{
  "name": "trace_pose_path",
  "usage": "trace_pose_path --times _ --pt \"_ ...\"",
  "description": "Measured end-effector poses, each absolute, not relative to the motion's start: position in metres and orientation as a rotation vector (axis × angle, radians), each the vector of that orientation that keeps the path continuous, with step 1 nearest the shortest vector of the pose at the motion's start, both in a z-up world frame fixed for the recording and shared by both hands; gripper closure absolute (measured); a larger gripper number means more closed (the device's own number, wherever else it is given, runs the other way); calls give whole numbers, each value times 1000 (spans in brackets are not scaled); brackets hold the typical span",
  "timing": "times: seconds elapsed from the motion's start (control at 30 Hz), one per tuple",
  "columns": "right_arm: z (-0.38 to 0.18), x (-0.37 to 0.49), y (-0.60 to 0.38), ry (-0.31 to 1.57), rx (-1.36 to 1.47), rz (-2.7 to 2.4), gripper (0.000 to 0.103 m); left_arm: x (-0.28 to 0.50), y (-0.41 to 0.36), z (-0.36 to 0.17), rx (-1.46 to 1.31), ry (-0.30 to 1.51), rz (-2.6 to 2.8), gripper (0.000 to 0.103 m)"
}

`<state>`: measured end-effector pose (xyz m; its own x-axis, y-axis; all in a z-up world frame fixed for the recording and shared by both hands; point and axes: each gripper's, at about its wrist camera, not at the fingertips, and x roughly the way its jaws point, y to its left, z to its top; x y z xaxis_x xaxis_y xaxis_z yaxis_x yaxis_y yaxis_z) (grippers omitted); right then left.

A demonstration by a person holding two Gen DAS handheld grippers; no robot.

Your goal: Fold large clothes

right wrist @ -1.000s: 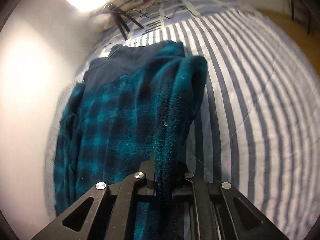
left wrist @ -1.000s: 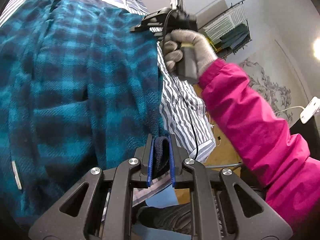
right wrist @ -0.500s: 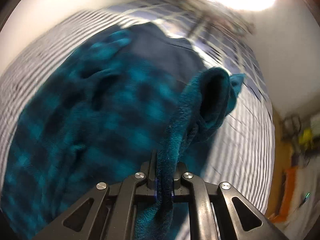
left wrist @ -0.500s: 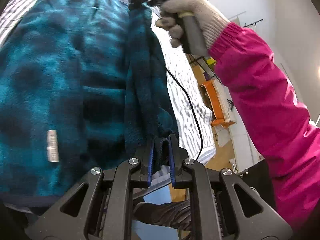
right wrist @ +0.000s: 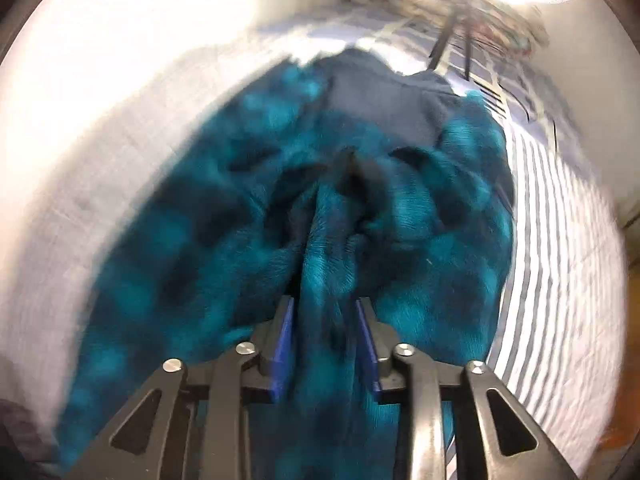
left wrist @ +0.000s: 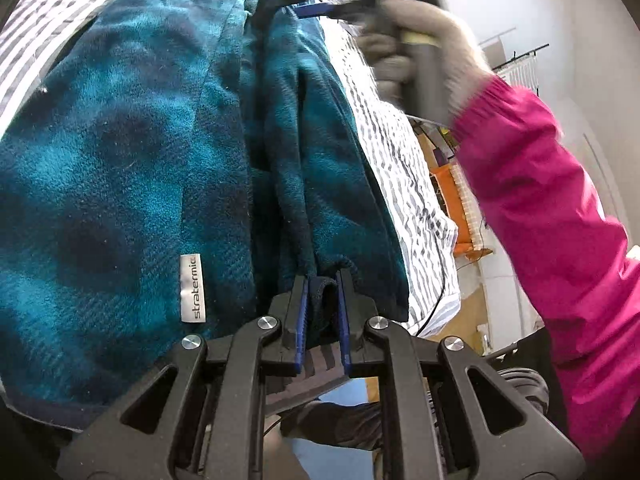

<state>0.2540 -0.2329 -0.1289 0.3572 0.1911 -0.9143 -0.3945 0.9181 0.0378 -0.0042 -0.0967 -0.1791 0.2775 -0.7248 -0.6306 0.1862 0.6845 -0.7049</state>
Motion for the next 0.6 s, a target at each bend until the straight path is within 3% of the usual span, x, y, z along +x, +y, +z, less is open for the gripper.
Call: trace_pose_path --times 0.27,0.6 --pt "-69 152 -334 1098 54 387 72 -12 -101 -165 -556 1102 -652 92" --pt "-122 32 -341 1196 146 458 72 -25 -87 -162 -476 1103 -578 90"
